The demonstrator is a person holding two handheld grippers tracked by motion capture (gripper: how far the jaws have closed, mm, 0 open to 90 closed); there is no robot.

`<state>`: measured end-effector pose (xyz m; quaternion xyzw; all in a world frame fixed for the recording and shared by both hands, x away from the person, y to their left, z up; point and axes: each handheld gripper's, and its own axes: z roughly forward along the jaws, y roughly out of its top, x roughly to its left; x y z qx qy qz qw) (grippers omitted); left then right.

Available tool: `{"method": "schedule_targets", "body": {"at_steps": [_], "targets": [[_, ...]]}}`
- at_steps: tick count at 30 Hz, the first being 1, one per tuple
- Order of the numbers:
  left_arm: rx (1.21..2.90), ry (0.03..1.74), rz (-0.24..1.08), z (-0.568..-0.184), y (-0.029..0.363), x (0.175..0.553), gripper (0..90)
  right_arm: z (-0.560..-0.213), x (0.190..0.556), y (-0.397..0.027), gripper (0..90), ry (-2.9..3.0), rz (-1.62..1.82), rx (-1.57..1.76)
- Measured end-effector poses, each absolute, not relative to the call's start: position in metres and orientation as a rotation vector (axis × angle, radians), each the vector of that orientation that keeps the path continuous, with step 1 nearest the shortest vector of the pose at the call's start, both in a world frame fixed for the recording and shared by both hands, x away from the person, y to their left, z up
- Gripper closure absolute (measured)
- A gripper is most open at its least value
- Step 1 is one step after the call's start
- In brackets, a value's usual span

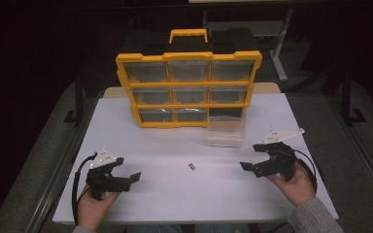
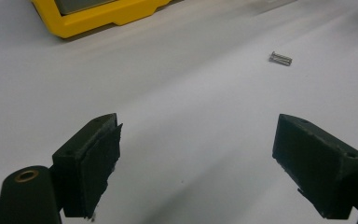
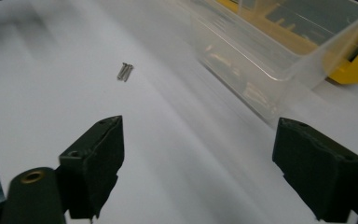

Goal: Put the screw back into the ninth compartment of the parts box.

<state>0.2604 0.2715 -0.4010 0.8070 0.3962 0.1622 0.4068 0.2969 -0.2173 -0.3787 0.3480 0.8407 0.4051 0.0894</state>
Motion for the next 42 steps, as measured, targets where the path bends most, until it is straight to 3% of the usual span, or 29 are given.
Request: {"method": "schedule_targets", "body": {"at_steps": [19, 34, 42], "targets": [[2.044, 0.993, 0.416, -0.399, 0.274, 0.26, 14.6, -0.354, 0.306, -0.176, 22.0, 2.599, 1.202, 0.89], [2.021, 0.993, 0.414, -0.399, 0.273, 0.26, 14.6, -0.361, 0.318, -0.117, 42.7, 2.768, 1.131, 0.724], [2.01, 1.002, 0.411, -0.399, 0.274, 0.26, 14.6, -0.386, 0.329, -0.079, 54.0, 2.846, 1.016, 0.619]]}}
